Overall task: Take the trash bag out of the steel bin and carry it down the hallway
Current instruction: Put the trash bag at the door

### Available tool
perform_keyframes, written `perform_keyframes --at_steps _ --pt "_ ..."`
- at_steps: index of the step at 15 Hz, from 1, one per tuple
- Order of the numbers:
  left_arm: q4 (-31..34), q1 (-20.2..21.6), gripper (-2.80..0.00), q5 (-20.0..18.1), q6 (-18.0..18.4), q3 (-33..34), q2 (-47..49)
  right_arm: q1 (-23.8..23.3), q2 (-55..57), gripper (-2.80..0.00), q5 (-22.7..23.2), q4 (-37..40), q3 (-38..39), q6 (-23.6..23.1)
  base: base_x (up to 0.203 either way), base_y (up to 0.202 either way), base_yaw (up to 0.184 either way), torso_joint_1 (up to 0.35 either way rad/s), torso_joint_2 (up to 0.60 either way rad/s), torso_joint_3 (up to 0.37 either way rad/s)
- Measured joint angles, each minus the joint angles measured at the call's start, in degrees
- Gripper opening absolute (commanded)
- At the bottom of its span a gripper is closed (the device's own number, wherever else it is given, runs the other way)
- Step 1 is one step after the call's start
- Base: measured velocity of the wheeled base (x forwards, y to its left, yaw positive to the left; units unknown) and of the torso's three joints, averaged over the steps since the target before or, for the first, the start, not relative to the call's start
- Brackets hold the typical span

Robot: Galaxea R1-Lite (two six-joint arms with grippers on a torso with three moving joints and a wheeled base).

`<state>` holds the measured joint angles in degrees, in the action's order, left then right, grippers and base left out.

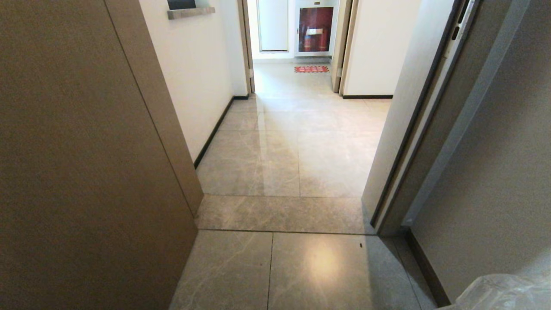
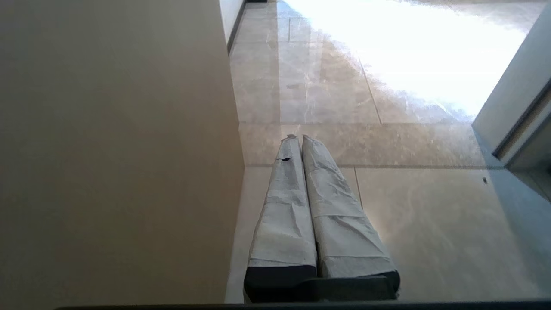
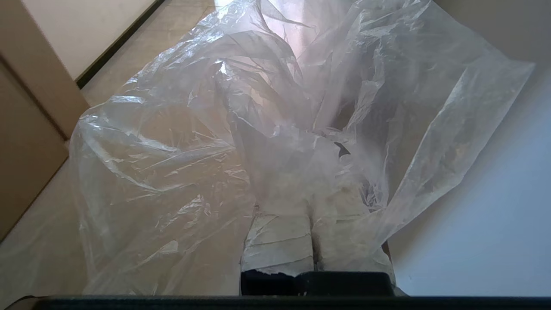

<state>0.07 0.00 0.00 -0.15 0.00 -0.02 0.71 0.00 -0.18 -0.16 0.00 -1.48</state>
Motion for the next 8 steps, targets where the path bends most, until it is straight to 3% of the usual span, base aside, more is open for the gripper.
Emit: perform_keyframes --at_steps 8 --pt "0.0 0.0 -2.80 0.0 0.0 0.0 0.0 0.0 0.0 -2.80 0.0 0.0 0.0 0.0 0.194 0.000 0.000 0.003 0.00 0.003"
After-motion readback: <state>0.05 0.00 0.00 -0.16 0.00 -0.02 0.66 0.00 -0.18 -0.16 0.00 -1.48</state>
